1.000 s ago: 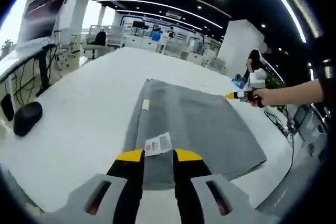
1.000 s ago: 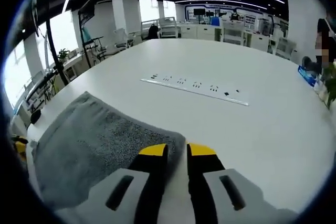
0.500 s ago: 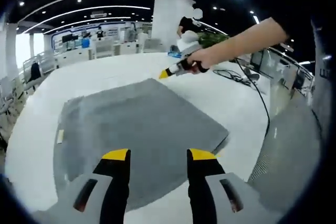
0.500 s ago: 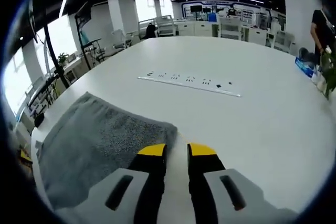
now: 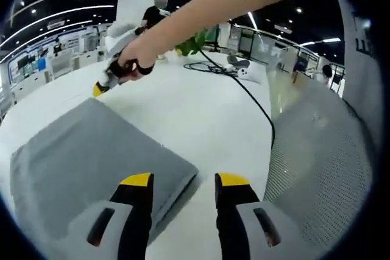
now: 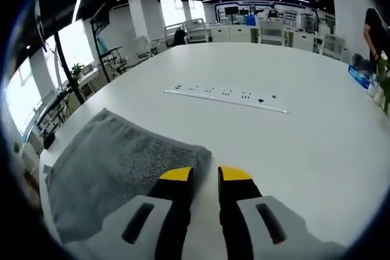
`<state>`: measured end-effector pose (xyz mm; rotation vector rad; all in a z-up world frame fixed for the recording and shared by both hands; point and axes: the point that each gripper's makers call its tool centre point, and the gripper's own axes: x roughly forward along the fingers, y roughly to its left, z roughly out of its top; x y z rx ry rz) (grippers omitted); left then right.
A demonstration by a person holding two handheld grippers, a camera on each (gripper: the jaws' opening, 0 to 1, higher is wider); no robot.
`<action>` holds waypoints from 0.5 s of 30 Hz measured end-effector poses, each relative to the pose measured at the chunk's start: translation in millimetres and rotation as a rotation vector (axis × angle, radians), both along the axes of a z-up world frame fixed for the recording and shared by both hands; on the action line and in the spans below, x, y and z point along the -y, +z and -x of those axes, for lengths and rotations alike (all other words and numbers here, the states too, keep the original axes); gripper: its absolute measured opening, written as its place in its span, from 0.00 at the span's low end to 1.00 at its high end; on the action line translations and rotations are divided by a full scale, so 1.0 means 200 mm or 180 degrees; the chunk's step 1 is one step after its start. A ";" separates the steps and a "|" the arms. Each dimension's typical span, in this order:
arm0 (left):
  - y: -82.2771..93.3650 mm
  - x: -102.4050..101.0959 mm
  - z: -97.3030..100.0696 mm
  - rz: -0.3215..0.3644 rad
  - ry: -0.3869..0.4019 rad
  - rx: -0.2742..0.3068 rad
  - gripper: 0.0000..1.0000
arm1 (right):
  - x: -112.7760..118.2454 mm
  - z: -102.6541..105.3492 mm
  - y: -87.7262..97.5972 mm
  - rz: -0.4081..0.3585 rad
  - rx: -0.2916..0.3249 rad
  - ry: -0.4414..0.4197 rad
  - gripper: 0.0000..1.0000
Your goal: Fold the towel on the table until its edges align and the towel forms a compact rectangular stack.
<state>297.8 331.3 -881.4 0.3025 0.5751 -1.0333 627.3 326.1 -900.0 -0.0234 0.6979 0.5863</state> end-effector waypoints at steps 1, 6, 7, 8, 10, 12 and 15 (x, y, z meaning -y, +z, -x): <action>0.00 0.02 0.00 -0.0014 -0.0059 0.0026 0.41 | 0.00 0.00 0.00 -0.0007 0.0009 -0.0003 0.15; -0.03 0.08 0.00 -0.0060 -0.0070 0.0008 0.35 | -0.02 -0.02 0.01 -0.0032 0.0017 -0.0004 0.14; -0.05 0.08 0.00 -0.0083 -0.0066 0.0000 0.35 | -0.03 -0.03 0.01 -0.0046 0.0022 0.0005 0.14; -0.05 0.07 0.00 -0.0100 -0.0071 0.0003 0.35 | -0.03 -0.03 0.01 -0.0050 0.0029 0.0011 0.14; -0.07 0.07 0.00 -0.0127 -0.0063 -0.0007 0.34 | -0.04 -0.03 0.00 -0.0054 0.0027 0.0033 0.14; -0.09 0.06 -0.01 -0.0150 -0.0053 -0.0026 0.33 | -0.05 -0.03 -0.02 -0.0043 0.0011 0.0064 0.13; -0.12 0.07 -0.01 -0.0181 -0.0051 -0.0061 0.31 | -0.07 -0.02 -0.05 -0.0042 -0.0020 0.0087 0.12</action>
